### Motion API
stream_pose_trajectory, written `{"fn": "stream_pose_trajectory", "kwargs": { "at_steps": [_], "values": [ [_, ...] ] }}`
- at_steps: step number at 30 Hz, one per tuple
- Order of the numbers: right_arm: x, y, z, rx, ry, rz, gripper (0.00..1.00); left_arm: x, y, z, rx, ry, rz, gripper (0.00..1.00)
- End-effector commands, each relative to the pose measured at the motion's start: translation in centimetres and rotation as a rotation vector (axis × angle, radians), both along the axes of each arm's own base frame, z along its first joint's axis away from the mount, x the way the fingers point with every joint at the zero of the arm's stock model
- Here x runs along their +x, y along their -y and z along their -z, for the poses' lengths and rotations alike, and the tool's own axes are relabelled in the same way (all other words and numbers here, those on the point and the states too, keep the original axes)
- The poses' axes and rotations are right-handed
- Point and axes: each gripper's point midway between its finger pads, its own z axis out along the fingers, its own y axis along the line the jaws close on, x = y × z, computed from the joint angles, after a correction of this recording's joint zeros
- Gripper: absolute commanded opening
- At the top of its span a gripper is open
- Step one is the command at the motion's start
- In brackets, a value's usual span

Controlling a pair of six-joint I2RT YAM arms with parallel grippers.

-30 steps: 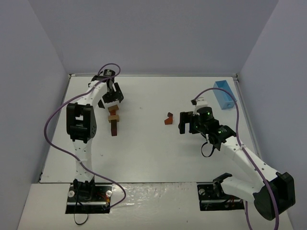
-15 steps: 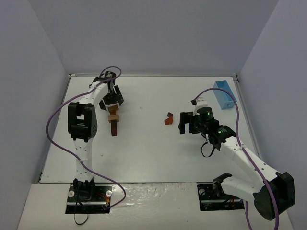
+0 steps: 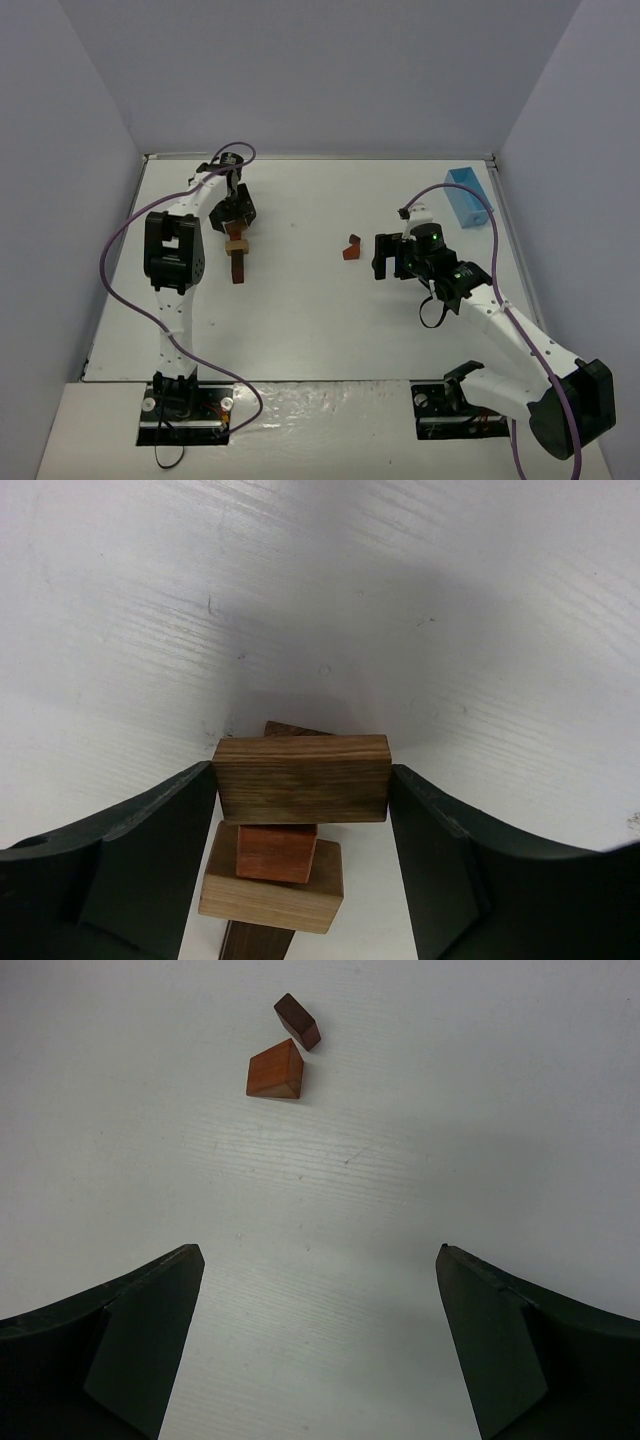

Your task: Build the wood block tower

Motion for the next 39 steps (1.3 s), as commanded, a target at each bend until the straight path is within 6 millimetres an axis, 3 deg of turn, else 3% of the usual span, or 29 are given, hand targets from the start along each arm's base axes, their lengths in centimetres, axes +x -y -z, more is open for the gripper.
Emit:
{"fn": "stream_pose_trajectory", "kwargs": {
  "at_steps": [1, 12, 25, 39],
  "values": [
    [0.9, -0.2, -1.5, 0.027, 0.060, 0.006, 1.00, 0.6, -0.1, -1.9, -0.005, 0.044, 0.013, 0.63],
    [0.9, -0.3, -1.5, 0.027, 0.061, 0.004, 1.00, 0.6, -0.2, -2.4, 0.009, 0.049, 0.075, 0.54],
    [0.8, -0.3, -1.3, 0.029, 0.055, 0.000, 1.00, 1.0, -0.5, -4.0, 0.036, 0.083, 0.150, 0.52],
    [0.8, -0.4, -1.4, 0.032, 0.059, -0.002, 1.00, 0.6, -0.3, -3.9, 0.034, 0.074, 0.183, 0.53]
  ]
}}
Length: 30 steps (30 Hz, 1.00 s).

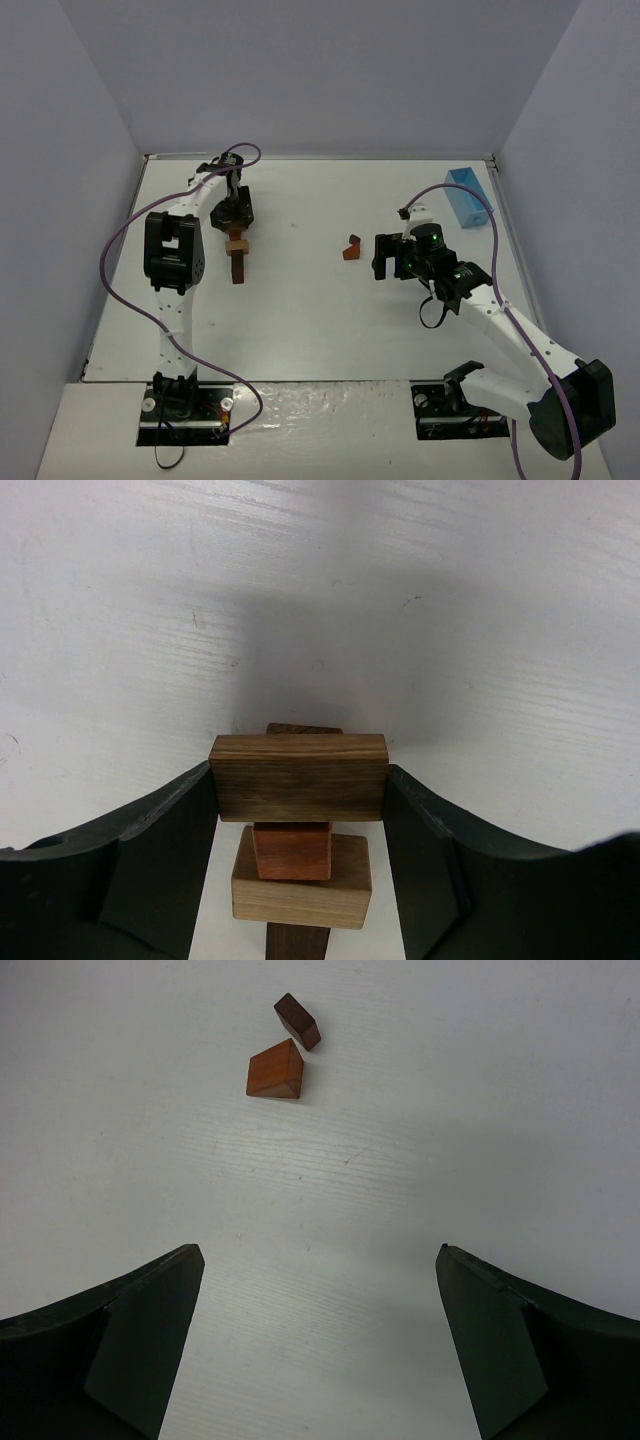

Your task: Build the wood block tower

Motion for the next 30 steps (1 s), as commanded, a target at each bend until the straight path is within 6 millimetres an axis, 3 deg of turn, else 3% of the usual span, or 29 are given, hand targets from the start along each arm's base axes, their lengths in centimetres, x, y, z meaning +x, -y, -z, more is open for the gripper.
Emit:
{"fn": "stream_pose_trajectory", "kwargs": {
  "at_steps": [1, 6, 22, 25, 30],
  "values": [
    [0.8, -0.4, -1.4, 0.032, 0.059, -0.001, 1.00, 0.8, -0.1, -3.9, -0.004, 0.085, 0.018, 0.53],
    [0.8, -0.4, -1.4, 0.031, 0.059, -0.006, 1.00, 0.7, 0.0, -4.0, -0.007, 0.086, 0.023, 0.54],
    [0.9, -0.5, -1.6, 0.034, 0.064, -0.005, 1.00, 0.4, 0.1, -4.5, -0.013, 0.089, 0.036, 0.83],
    [1.0, -0.5, -1.8, 0.032, 0.067, -0.003, 1.00, 0.6, 0.1, -5.7, -0.012, 0.114, 0.031, 0.87],
    [1.8, -0.8, -2.1, 0.032, 0.066, 0.001, 1.00, 0.7, -0.1, -10.6, -0.016, 0.216, 0.035, 0.88]
  ]
}}
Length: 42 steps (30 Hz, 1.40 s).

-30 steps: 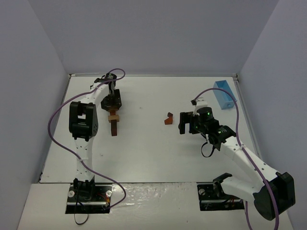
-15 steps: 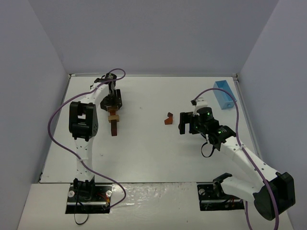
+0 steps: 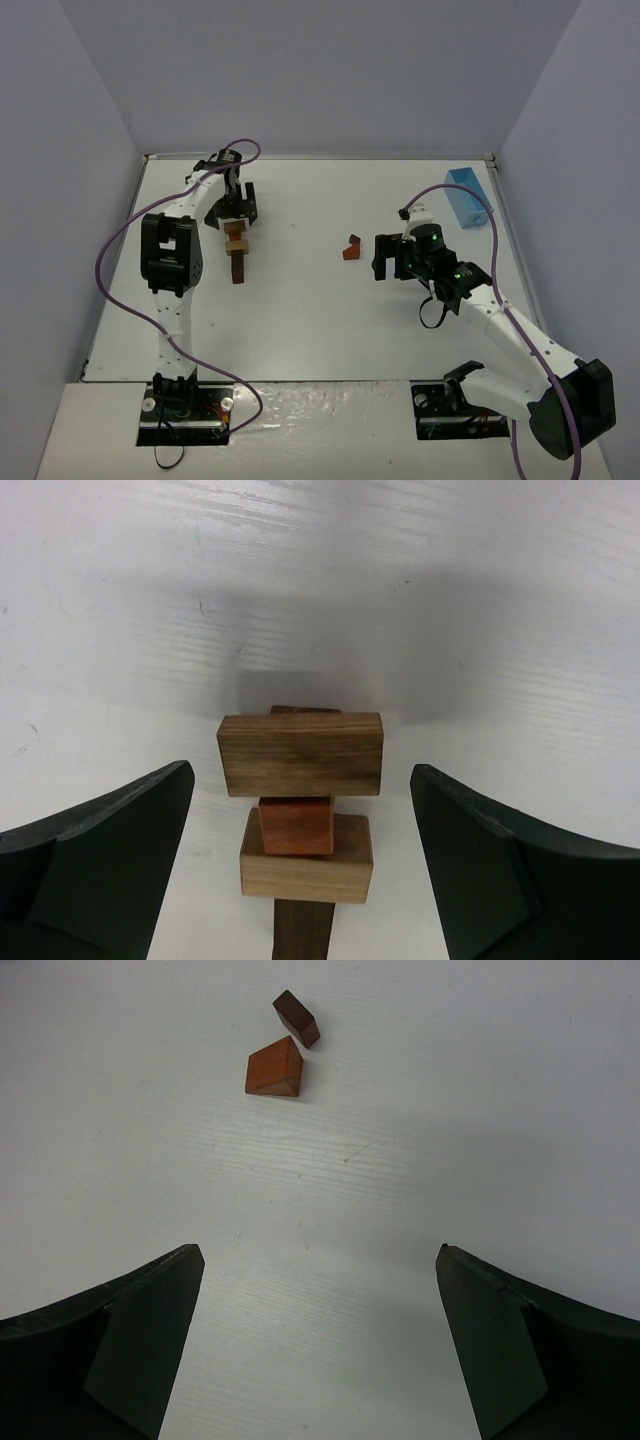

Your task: Build the wood block tower

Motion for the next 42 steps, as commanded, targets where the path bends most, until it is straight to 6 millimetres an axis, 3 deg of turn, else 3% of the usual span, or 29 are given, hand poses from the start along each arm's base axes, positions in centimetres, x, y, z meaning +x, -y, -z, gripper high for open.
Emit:
{"fn": "stream_pose_trajectory", "kwargs": {
  "at_steps": [1, 4, 9, 14, 17, 29, 37, 40, 42],
  "values": [
    [2.1, -0.9, -2.1, 0.028, 0.060, 0.000, 1.00, 0.7, 0.0, -11.1, -0.026, 0.238, 0.017, 0.88],
    [3.3, -1.5, -2.1, 0.021, 0.048, 0.002, 0.99, -0.4, 0.6, -15.0, -0.037, 0.317, 0.076, 0.88],
    [5.9, -3.1, -1.1, 0.036, -0.002, 0.025, 0.92, -4.2, 3.3, -17.6, -0.081, 0.354, 0.226, 0.88],
    [8.0, -4.8, 1.2, 0.042, -0.062, 0.025, 0.81, -8.5, 4.0, -18.0, -0.111, 0.349, 0.291, 0.88],
    [9.6, -5.7, 1.5, 0.055, -0.052, 0.021, 0.72, -10.7, 3.8, -16.9, -0.122, 0.320, 0.319, 0.88],
    [12.0, -9.4, 6.7, 0.015, -0.134, -0.115, 0.49, -17.7, 3.2, -16.6, -0.154, 0.345, 0.417, 0.88],
    [11.2, -11.1, 8.7, -0.016, -0.168, -0.190, 0.25, -20.0, 3.2, -16.1, -0.184, 0.352, 0.443, 0.88],
    [9.8, -13.0, 8.9, -0.048, -0.155, -0.297, 0.16, -20.6, 3.8, -16.1, -0.209, 0.355, 0.487, 0.88],
    [8.8, -14.2, 9.0, -0.052, -0.157, -0.370, 0.15, -20.9, 4.2, -16.2, -0.215, 0.359, 0.517, 0.88]
  ]
}}
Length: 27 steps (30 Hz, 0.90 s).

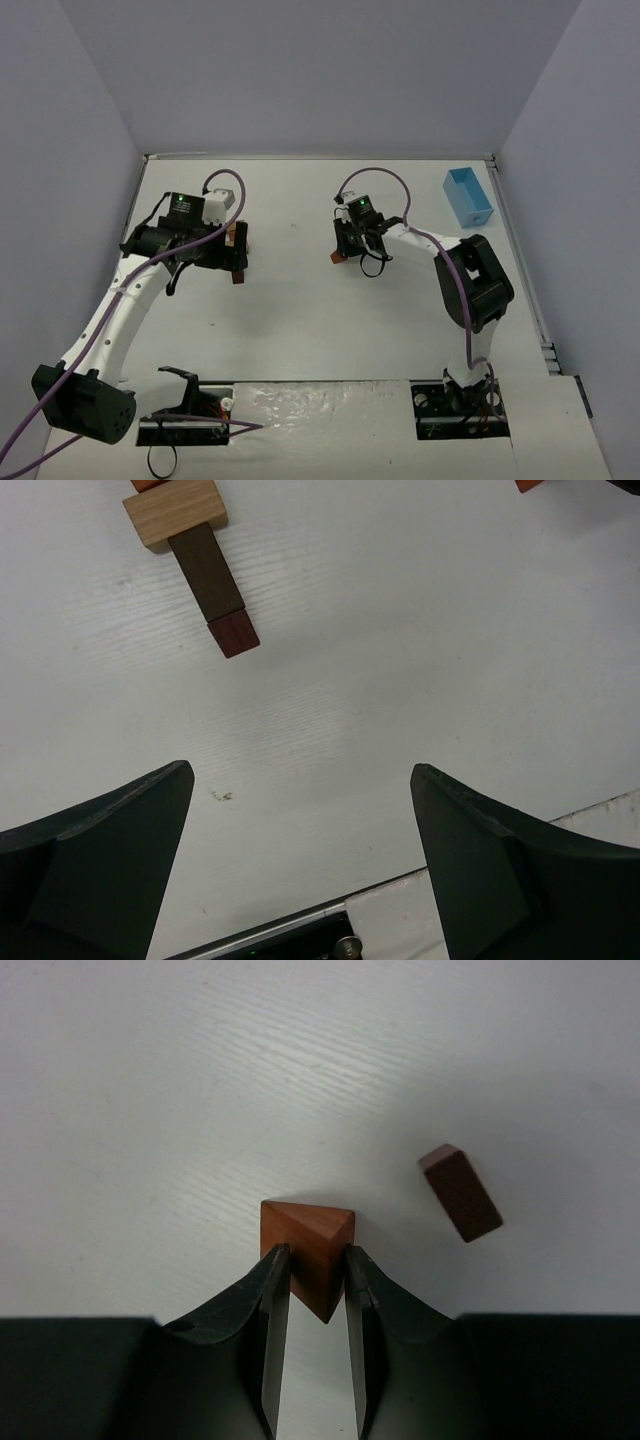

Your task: Build the wood block tower

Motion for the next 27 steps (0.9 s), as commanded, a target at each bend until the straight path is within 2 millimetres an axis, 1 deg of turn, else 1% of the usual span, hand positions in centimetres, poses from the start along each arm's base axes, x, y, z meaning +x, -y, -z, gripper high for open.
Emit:
{"fn": "stream_pose_trajectory", "kwargs": {
  "at_steps": [1, 2, 5, 7, 10, 12, 13, 15, 17, 18, 20, 23, 27],
  "values": [
    [-1.3, -4.3, -1.4, 0.033, 0.053, -0.209, 0.15, -0.3, 1.5, -1.5, -0.034, 0.071, 0.107, 0.88],
    [-1.9, -5.0, -1.4, 0.040, 0.051, -0.248, 0.15, -0.4, 1.8, -1.4, -0.030, 0.072, 0.129, 0.88],
    [-3.0, -6.2, -1.0, 0.043, 0.039, -0.310, 0.16, -0.7, 2.6, -0.9, -0.018, 0.072, 0.181, 0.88],
    [-3.8, -7.1, -1.0, 0.052, 0.035, -0.357, 0.28, -1.0, 3.7, -0.3, -0.014, 0.066, 0.228, 0.88],
    [-3.8, -7.6, -2.1, 0.060, 0.060, -0.364, 0.45, -1.1, 4.6, 0.6, -0.014, 0.057, 0.250, 0.88],
    [-3.3, -7.2, -4.1, 0.060, 0.103, -0.336, 0.57, -0.7, 5.3, 0.5, -0.031, 0.083, 0.245, 0.88],
    [-2.9, -6.9, -5.0, 0.058, 0.123, -0.321, 0.65, -0.4, 5.5, 0.4, -0.039, 0.094, 0.241, 0.88],
    [-2.2, -5.5, -7.6, 0.050, 0.180, -0.271, 0.75, 0.3, 6.1, 0.2, -0.056, 0.125, 0.239, 0.88],
    [-1.7, -3.8, -10.4, 0.058, 0.231, -0.214, 0.81, 1.1, 6.8, 0.0, -0.068, 0.151, 0.243, 0.88],
    [-1.6, -2.5, -11.3, 0.058, 0.247, -0.177, 0.85, 1.4, 7.3, 0.0, -0.071, 0.159, 0.253, 0.88],
    [-2.0, 0.5, -13.1, 0.070, 0.269, -0.094, 0.89, 2.4, 8.4, 0.5, -0.060, 0.173, 0.283, 0.88],
    [-3.1, 4.5, -14.3, 0.060, 0.304, 0.033, 0.92, 3.2, 10.5, 1.7, -0.023, 0.162, 0.373, 0.88],
    [-5.4, 8.9, -14.7, 0.044, 0.337, 0.190, 0.95, 4.9, 13.0, 3.3, 0.035, 0.175, 0.493, 0.88]
  ]
}}
